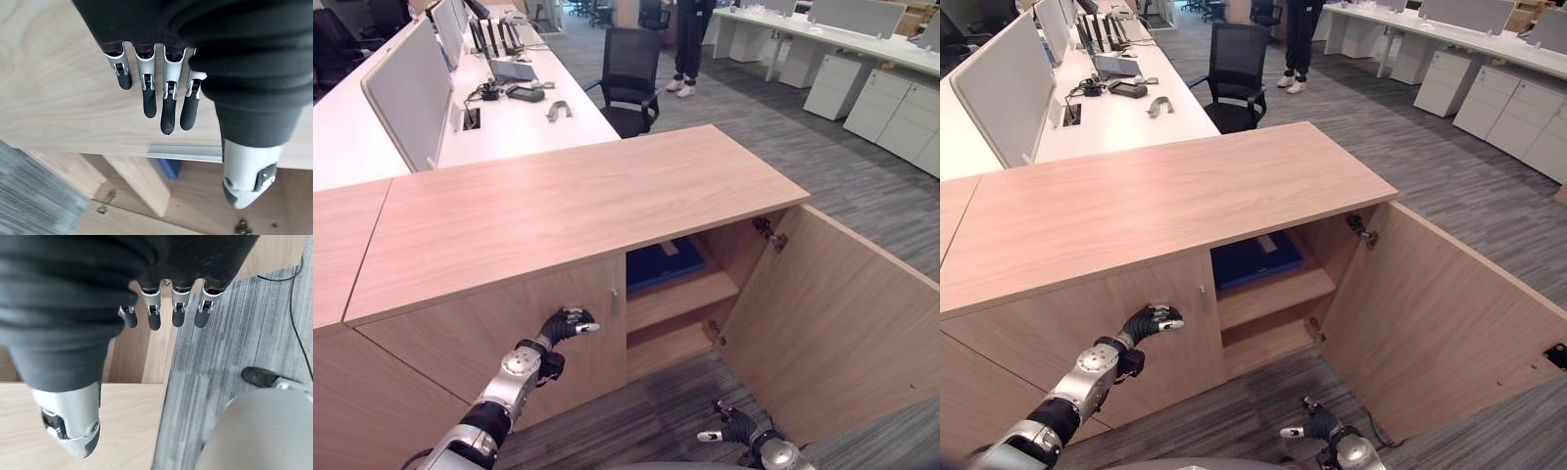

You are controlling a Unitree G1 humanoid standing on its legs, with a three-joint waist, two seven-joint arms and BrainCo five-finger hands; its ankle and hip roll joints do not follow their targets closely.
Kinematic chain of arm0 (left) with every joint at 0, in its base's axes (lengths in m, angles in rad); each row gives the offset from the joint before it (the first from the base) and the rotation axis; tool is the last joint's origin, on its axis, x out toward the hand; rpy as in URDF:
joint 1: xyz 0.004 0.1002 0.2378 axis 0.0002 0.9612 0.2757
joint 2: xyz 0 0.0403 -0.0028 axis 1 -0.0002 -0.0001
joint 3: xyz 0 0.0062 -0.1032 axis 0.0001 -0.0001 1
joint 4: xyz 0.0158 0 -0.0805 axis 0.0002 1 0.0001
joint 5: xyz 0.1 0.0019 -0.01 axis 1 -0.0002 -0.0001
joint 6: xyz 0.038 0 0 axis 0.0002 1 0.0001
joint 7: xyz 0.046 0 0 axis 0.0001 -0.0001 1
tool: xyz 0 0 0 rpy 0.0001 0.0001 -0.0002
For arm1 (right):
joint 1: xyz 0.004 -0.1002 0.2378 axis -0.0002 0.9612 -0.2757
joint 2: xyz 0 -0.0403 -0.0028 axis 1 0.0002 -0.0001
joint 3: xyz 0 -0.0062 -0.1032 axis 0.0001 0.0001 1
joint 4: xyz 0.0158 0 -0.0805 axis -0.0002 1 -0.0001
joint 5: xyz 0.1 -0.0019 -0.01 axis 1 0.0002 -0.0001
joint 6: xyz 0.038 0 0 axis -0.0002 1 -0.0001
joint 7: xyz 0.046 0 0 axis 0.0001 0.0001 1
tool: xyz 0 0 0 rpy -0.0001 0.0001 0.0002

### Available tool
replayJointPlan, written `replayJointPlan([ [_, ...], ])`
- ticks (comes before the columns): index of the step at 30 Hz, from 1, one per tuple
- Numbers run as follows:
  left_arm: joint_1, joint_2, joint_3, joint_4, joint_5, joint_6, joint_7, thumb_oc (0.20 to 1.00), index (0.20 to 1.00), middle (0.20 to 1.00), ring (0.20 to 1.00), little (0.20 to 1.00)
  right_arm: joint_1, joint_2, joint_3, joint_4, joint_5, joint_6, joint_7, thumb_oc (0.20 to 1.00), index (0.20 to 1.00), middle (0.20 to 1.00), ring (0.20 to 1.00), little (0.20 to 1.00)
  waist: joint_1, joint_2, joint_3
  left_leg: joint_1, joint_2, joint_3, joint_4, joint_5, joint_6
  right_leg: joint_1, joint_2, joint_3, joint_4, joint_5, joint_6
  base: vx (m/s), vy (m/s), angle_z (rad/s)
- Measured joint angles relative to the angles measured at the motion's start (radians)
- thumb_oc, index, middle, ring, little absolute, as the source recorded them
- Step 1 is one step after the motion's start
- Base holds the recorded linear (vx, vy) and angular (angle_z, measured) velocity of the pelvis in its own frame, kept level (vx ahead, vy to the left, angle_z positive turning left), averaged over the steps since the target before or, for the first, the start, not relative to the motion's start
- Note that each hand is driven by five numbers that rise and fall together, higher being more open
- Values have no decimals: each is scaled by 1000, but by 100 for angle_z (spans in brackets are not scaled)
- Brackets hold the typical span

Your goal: Put the empty folder in the office cabinet

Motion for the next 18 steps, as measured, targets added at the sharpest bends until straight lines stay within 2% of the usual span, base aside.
replayJointPlan([
  [1,29,-17,12,-41,0,-6,5,1000,1000,1000,1000,1000,-6,0,-7,0,0,1,-1,1000,1000,1000,1000,1000,12,3,2,0,3,15,0,1,-2,-18,2,-1,19,1,1,-104,-46,-30],
  [2,71,-36,38,-84,-3,-12,5,1000,1000,1000,1000,1000,-22,3,-24,2,0,0,-1,1000,1000,1000,1000,1000,35,8,12,0,9,37,0,-1,1,-40,3,-23,49,2,2,-108,-75,-38],
  [3,96,-42,47,-116,-20,-17,8,1000,1000,1000,1000,1000,-38,9,-41,17,1,-1,-5,1000,1000,1000,1000,1000,37,12,24,5,14,45,0,-3,4,-56,8,-56,79,3,2,-124,-121,-55],
  [4,125,-49,53,-160,-43,-17,5,1000,1000,1000,1000,1000,-70,18,-60,64,1,-1,-14,1000,1000,1000,1000,1000,57,19,51,18,29,70,0,-4,5,-94,9,-131,140,3,5,-94,-183,-52],
  [5,127,-55,42,-165,-57,-15,2,1000,1000,1000,1000,1000,-85,23,-75,91,1,8,-21,1000,1000,1000,1000,1000,82,32,68,20,41,89,1,-8,13,-118,-12,-219,180,-30,7,-71,-199,-51],
  [8,148,-67,35,-161,-59,-14,-9,1000,1000,1000,1000,1000,-90,24,-78,110,2,22,-25,1000,1000,1000,1000,1000,129,39,75,29,56,134,1,-8,2,-149,-169,-424,277,-33,11,-42,-260,-32],
  [9,163,-63,35,-161,-59,-11,-16,1000,1000,1000,1000,1000,-92,25,-79,109,4,20,-25,1000,1000,1000,1000,1000,138,43,77,28,62,144,1,-14,-15,-143,-206,-452,275,-26,21,-5,-231,-31],
  [11,178,-53,34,-161,-59,-1,-24,1000,1000,1000,1000,1000,-86,27,-80,109,10,19,-26,1000,1000,1000,1000,1000,136,39,75,31,71,131,2,-9,-31,-115,-249,-445,240,-12,46,18,-222,-1],
  [12,195,-18,34,-162,-58,5,-34,1000,1000,1000,1000,1000,-66,30,-82,116,31,19,-25,1000,1000,1000,1000,1000,136,10,64,28,72,126,10,11,-65,-76,-240,-386,167,16,87,7,-238,4],
  [13,201,-27,40,-141,-58,7,-39,1000,1000,1000,1000,1000,-67,19,-85,126,39,20,-27,1000,1000,1000,1000,1000,131,22,56,31,85,126,10,10,-80,-54,-217,-384,133,31,95,4,-248,-7],
  [14,213,-45,31,-135,-57,16,-42,1000,1000,1000,1000,1000,-67,3,-94,143,39,21,-30,1000,1000,1000,1000,1000,128,56,53,32,110,127,11,22,-82,-52,-183,-381,126,44,77,-9,-243,-17],
  [15,231,-57,25,-144,-57,15,-51,1000,1000,1000,1000,1000,-59,-8,-105,149,39,20,-33,1000,1000,1000,1000,1000,126,78,50,30,132,133,11,26,-80,-51,-159,-380,105,38,73,-3,-167,-25],
  [16,248,-85,27,-142,-58,15,-56,1000,1000,1000,1000,1000,-52,-30,-123,164,40,21,-37,1000,1000,1000,1000,1000,120,114,42,31,157,141,12,27,-82,-36,-125,-377,67,48,65,-7,-159,-34],
  [18,276,-143,31,-139,-59,16,-64,1000,1000,1000,1000,1000,-39,-62,-123,189,40,27,-46,1000,1000,1000,1000,1000,103,156,28,39,200,155,25,52,-85,-6,-70,-366,0,74,37,-4,-283,-41],
])
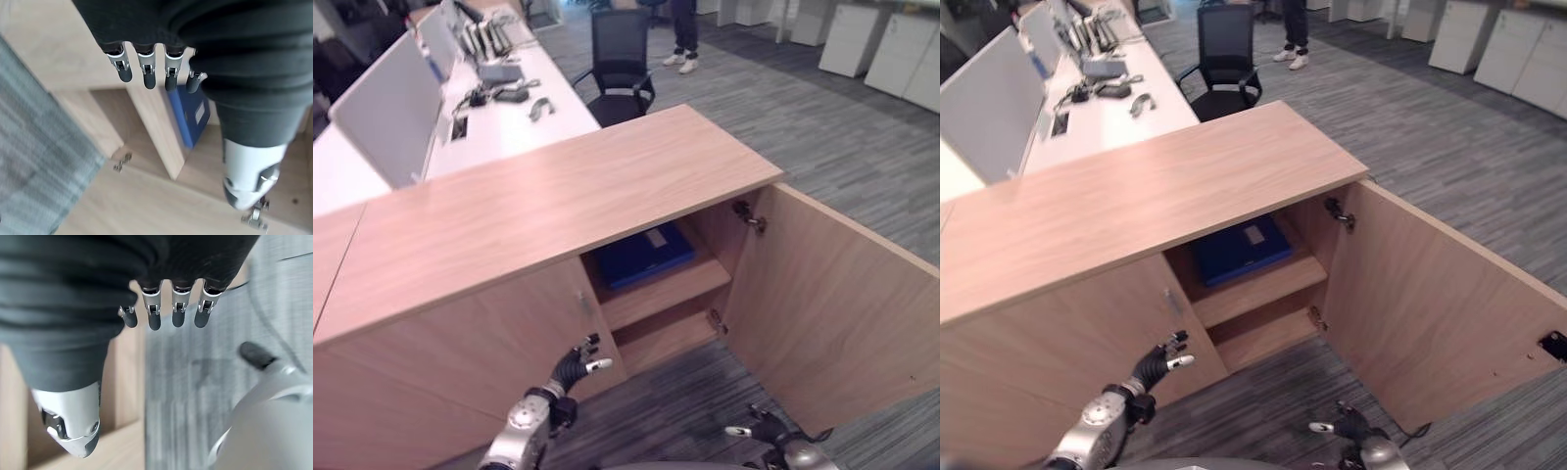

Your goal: Put the empty folder in the office cabinet

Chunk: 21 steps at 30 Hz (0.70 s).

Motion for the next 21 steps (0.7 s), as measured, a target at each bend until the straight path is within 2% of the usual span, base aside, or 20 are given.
replayJointPlan([
  [4,-5,-14,5,8,-1,0,0,1000,1000,1000,1000,1000,1,3,-3,1,31,-1,0,1000,1000,1000,1000,1000,-32,11,2,3,53,6,47,15,-21,-11,48,38,-7,-24,-17,-5,-216,-36],
  [5,-7,-13,7,9,-1,0,2,1000,1000,1000,1000,1000,-1,2,-2,1,40,-1,-1,1000,1000,1000,1000,1000,-49,12,10,-1,71,6,74,24,-35,-13,63,49,-6,-28,-25,0,-175,-37],
  [8,-8,-11,6,24,-1,2,3,1000,1000,1000,1000,1000,-2,-1,3,1,39,-1,-1,1000,1000,1000,1000,1000,-53,9,16,-4,91,-5,131,62,-75,-18,77,88,-6,-35,-42,0,-129,-47],
  [9,-9,-9,7,31,-1,2,4,1000,1000,1000,1000,1000,-5,0,3,3,39,-1,-1,1000,1000,1000,1000,1000,-50,3,23,-7,98,-24,166,80,-102,-18,80,111,-6,-34,-57,11,-95,-58],
  [10,-12,-7,6,40,-1,2,4,1000,1000,1000,1000,1000,-8,-1,3,4,39,-1,-1,1000,1000,1000,1000,1000,-53,1,27,-7,100,-52,186,101,-110,-19,86,125,-5,-35,-67,37,-122,-55],
  [11,-13,-8,11,50,-2,2,6,1000,1000,1000,1000,1000,-13,-4,4,4,39,-1,0,1000,1000,1000,1000,1000,-57,-2,31,-17,105,-88,210,124,-143,-26,88,128,7,-40,-76,29,-45,-46],
  [12,-21,-4,7,63,-3,2,10,1000,1000,1000,1000,1000,-23,-4,1,7,40,-2,-2,1000,1000,1000,1000,1000,-57,-11,37,-45,98,-152,272,155,-144,-29,90,157,9,-38,-102,73,-100,-62],
  [13,-25,-6,4,65,-6,2,12,1000,1000,1000,1000,1000,-32,-6,3,10,40,-1,-4,1000,1000,1000,1000,1000,-49,-20,43,-78,86,-198,318,137,-153,-26,80,185,-2,-30,-119,87,-85,-70],
  [14,-31,-7,0,69,-8,2,12,1000,1000,1000,1000,1000,-43,-9,3,20,41,-1,-4,1000,1000,1000,1000,1000,-48,-25,45,-80,55,-227,298,85,-144,-30,75,201,-7,-27,-126,115,-96,-74],
  [15,-61,-13,-19,97,-9,0,16,1000,1000,1000,1000,1000,-64,-8,-11,66,52,-2,-6,1000,1000,1000,1000,1000,-41,-48,48,-70,-73,-332,182,-38,-133,-46,48,246,-7,-24,-130,71,-22,-55],
  [16,-74,-12,-32,102,-9,0,19,1000,1000,1000,1000,1000,-72,-15,-38,91,68,-3,-6,1000,1000,1000,1000,1000,-43,-53,51,-60,-136,-348,96,-64,-86,-54,36,252,-7,-24,-129,32,-5,-35],
  [17,-83,-14,-36,100,-9,0,19,1000,1000,1000,1000,1000,-73,-15,-44,97,80,-3,-9,1000,1000,1000,1000,1000,-49,-46,56,-68,-163,-324,58,-68,-55,-54,40,244,-7,-20,-122,51,7,-20],
  [18,-85,-17,-35,96,-9,-1,21,1000,1000,1000,1000,1000,-71,-22,-47,108,80,-3,-12,1000,1000,1000,1000,1000,-50,-22,65,-69,-165,-284,54,-56,-6,-46,73,243,-7,-19,-119,69,18,-23],
  [19,-83,-27,-34,95,-9,-1,20,1000,1000,1000,1000,1000,-54,-34,-51,116,82,-5,-13,1000,1000,1000,1000,1000,-54,16,63,-66,-143,-251,43,-71,52,-42,122,248,-7,-20,-116,83,38,-40],
  [21,-60,-24,4,105,-9,-1,20,1000,1000,1000,1000,1000,-42,7,-97,138,100,-11,-17,1000,1000,1000,1000,1000,-50,8,60,-20,-132,-186,-18,-97,57,-29,121,255,-7,-34,-103,53,48,-40],
])
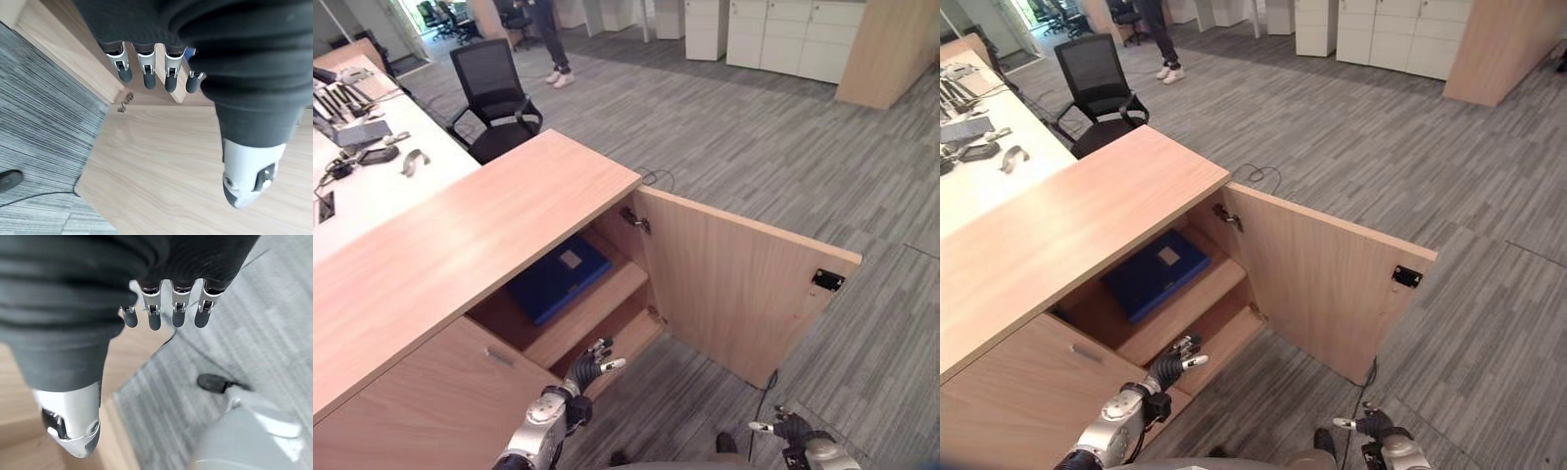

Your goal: Put the empty folder in the office cabinet

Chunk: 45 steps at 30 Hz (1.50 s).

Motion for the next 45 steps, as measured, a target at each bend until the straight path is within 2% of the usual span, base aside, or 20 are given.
replayJointPlan([
  [2,17,16,11,-1,-1,1,3,1000,1000,1000,1000,1000,15,16,-50,28,28,2,-4,1000,1000,1000,1000,1000,-3,-31,-3,19,-7,17,-7,12,-11,9,-19,-21,0,17,20,19,28,-20],
  [3,28,32,11,-1,-1,1,3,1000,1000,1000,1000,1000,41,9,-91,47,59,4,-15,1000,1000,1000,1000,1000,-9,-34,-5,32,-12,17,-7,9,-1,21,-22,-24,0,13,26,-4,23,-5],
  [6,33,41,17,-3,-12,1,1,1000,1000,1000,1000,1000,40,-17,-135,57,84,4,-18,1000,1000,1000,1000,1000,-22,-19,-3,51,-12,15,3,15,-5,38,-19,-28,0,11,28,-3,7,4],
  [11,49,47,52,-28,-14,-2,-5,1000,1000,1000,1000,1000,-14,-164,-212,57,148,2,-26,1000,1000,1000,1000,1000,-22,2,-15,66,-9,16,3,13,-6,55,-16,-33,0,3,34,3,4,3],
  [17,60,74,45,-26,-15,-1,-20,1000,1000,1000,1000,1000,-99,-324,-254,58,199,2,-26,1000,1000,1000,1000,1000,-8,-4,-19,63,1,8,-7,1,-16,62,-2,-36,0,-7,29,2,0,1],
  [20,69,78,41,-26,-10,-1,-25,1000,1000,1000,1000,1000,-116,-364,-254,61,214,2,-26,1000,1000,1000,1000,1000,3,-13,-24,58,5,4,-7,1,-16,61,-3,-37,0,-7,28,16,-3,6],
  [27,109,83,23,20,31,2,-44,1000,1000,1000,1000,1000,-171,-344,-228,53,216,-2,-25,1000,1000,1000,1000,1000,11,-27,-48,65,10,5,-6,10,-16,69,4,-49,0,-7,27,4,-2,2],
  [31,124,83,23,23,32,2,-43,1000,1000,1000,1000,1000,-175,-288,-162,45,223,-2,-24,1000,1000,1000,1000,1000,29,-22,-59,64,12,2,1,11,-18,70,7,-52,0,-5,21,4,-4,2],
  [32,124,79,22,24,33,3,-44,1000,1000,1000,1000,1000,-177,-252,-131,42,223,-3,-13,1000,1000,1000,1000,1000,32,-18,-63,64,13,-5,2,11,-19,71,9,-53,0,-5,21,15,-15,8],
  [39,124,77,23,36,60,3,-38,1000,1000,1000,1000,1000,-175,-175,-34,-32,211,0,16,1000,1000,1000,1000,1000,30,-11,-66,54,16,-15,-6,10,-19,70,11,-63,0,-14,24,4,-8,3],
  [45,124,69,33,56,61,3,-25,1000,1000,1000,1000,1000,-120,-171,-8,-119,171,12,-10,1000,1000,1000,1000,1000,27,-16,-66,48,22,-26,-6,12,-21,69,16,-76,0,-15,22,7,-12,4],
])
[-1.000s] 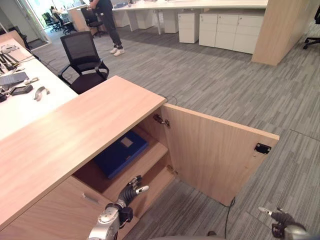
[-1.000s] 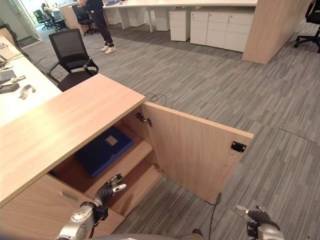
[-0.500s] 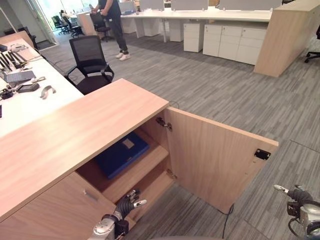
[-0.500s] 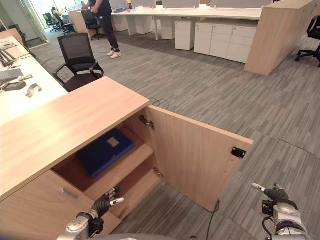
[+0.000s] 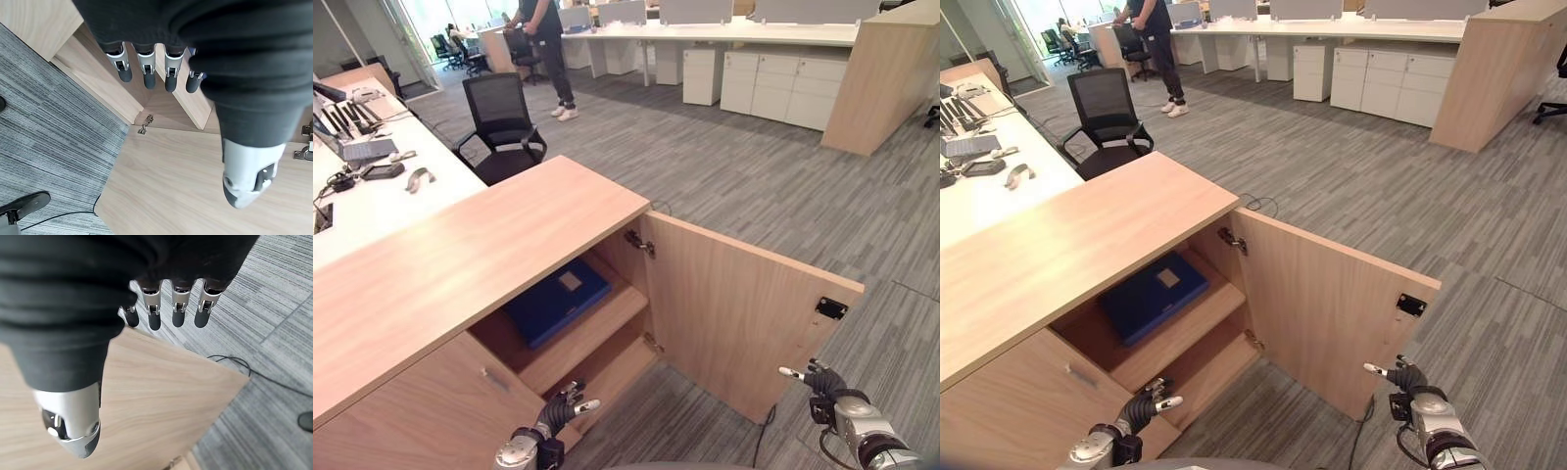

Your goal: Put the empty folder in the office cabinet

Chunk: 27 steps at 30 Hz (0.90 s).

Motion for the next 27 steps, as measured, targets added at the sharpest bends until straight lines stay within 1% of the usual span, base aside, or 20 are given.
replayJointPlan([
  [2,-1,-1,9,17,9,0,10,1000,1000,1000,1000,1000,45,-4,9,-65,-1,14,1,1000,1000,1000,1000,1000,-1,-4,0,0,5,-5,0,1,-2,1,2,-3,0,-1,-2,4,-6,2],
  [9,0,-1,8,12,9,0,11,1000,1000,1000,1000,1000,26,-22,-2,-60,3,29,5,1000,1000,1000,1000,1000,4,-1,-3,-1,7,-9,0,3,-3,3,3,-7,0,-1,-3,1,-1,1],
  [12,-2,0,7,3,9,0,9,1000,1000,1000,1000,1000,-36,-25,-2,27,4,25,15,1000,1000,1000,1000,1000,5,0,-3,-1,7,-10,0,3,-4,4,2,-9,0,-1,-2,2,-4,2],
  [15,-1,1,7,6,8,0,8,1000,1000,1000,1000,1000,-59,-33,-13,101,4,7,18,1000,1000,1000,1000,1000,10,-1,-3,-1,7,-27,0,3,-5,15,2,-27,0,-5,-7,7,-10,17],
  [17,-1,2,5,6,9,0,7,1000,1000,1000,1000,1000,-63,-45,-48,106,4,3,24,1000,1000,1000,1000,1000,20,0,-4,-1,8,-33,0,3,-5,18,3,-30,0,-8,-10,7,-6,9],
  [19,-1,5,4,3,8,1,5,1000,1000,1000,1000,1000,-92,-71,-55,144,5,3,24,1000,1000,1000,1000,1000,32,0,-4,-2,7,-34,0,3,-5,18,2,-31,0,-9,-10,0,-2,2],
  [22,-2,13,-5,0,9,2,0,1000,1000,1000,1000,1000,-144,-82,-53,141,32,1,23,1000,1000,1000,1000,1000,31,0,-4,-2,7,-35,0,4,-5,18,3,-31,0,-9,-10,0,0,0],
  [27,-4,13,-5,-3,9,3,-12,1000,1000,1000,1000,1000,-155,-82,-51,140,42,1,23,1000,1000,1000,1000,1000,31,0,-4,1,7,-34,1,6,-9,18,3,-31,0,-8,-11,0,0,0],
])
